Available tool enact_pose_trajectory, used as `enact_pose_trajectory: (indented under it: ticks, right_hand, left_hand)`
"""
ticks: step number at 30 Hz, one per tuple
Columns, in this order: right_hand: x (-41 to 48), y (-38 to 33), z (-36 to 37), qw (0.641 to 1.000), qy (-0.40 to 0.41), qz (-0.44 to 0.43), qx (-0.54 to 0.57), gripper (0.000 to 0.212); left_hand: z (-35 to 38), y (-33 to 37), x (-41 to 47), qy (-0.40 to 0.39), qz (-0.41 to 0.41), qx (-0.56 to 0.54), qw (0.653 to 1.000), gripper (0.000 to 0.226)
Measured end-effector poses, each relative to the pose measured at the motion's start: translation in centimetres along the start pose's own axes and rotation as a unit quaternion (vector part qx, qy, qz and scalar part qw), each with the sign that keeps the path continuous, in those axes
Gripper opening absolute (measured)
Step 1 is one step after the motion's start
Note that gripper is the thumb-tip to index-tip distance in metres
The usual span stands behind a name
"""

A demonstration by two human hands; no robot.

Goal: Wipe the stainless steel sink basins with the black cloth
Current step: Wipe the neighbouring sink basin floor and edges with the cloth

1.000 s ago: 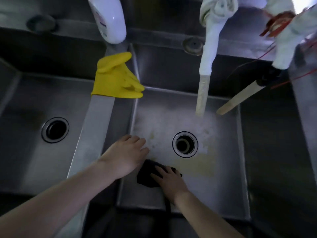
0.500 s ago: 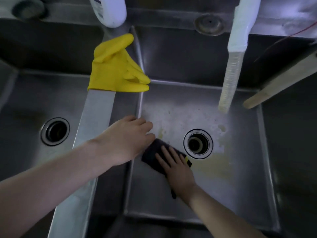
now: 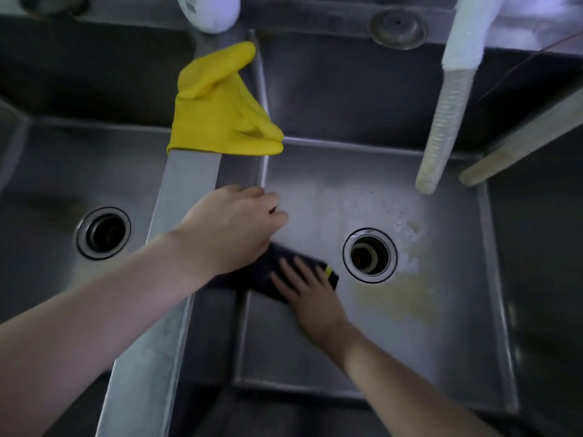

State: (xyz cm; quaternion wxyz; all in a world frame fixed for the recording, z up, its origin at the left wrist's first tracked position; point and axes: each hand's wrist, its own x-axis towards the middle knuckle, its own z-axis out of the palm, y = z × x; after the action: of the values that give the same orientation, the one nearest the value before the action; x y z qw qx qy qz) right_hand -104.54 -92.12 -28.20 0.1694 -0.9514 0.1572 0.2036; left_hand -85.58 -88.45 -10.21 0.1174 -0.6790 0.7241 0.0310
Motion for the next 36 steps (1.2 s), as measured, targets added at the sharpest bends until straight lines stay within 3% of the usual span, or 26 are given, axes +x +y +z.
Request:
enact_pose_trajectory:
  ticks: [4,8,10,14,20,24,32,36]
  right_hand:
    - [-5.4,-1.2,2.9,0.996,-0.014,-0.08,-0.026,0.065]
    - [-4.2,0.0,2.1,0.996,-0.005,-0.083,-0.017,0.067]
    - [-1.6,1.2,1.2,0.998,0.01,-0.055,-0.005,0.068]
    - [4.9,4.8,-2.8,0.996,0.078,0.036,0.034,0.071]
    - [11.4,10.1,-8.1,0.992,0.077,0.087,0.042,0.062]
    - [9.5,8.6,-7.5,0.991,0.083,0.089,0.05,0.065]
    - [3.1,8.8,-3.3,0.999,0.043,-0.03,-0.001,0.065]
    - [3.9,12.4,-5.4,0.996,0.079,0.027,-0.022,0.071]
  left_hand:
    - [-0.1,0.5,0.0,-0.003,0.0,0.006,1.0,0.016]
    - [0.5,1.5,0.9,0.01,-0.014,-0.019,1.0,0.026]
    - [1.0,1.8,1.6,0.005,-0.028,-0.026,0.999,0.017]
    - [1.8,1.8,2.9,-0.008,-0.066,-0.049,0.997,0.035]
    - [2.8,1.6,5.3,-0.017,-0.122,-0.073,0.99,0.04]
    - [4.6,2.8,6.3,-0.039,-0.171,-0.135,0.975,0.047]
    - [8.8,5.7,6.1,-0.06,-0.196,-0.206,0.957,0.05]
    - [9.4,7.3,7.1,-0.04,-0.214,-0.227,0.949,0.055]
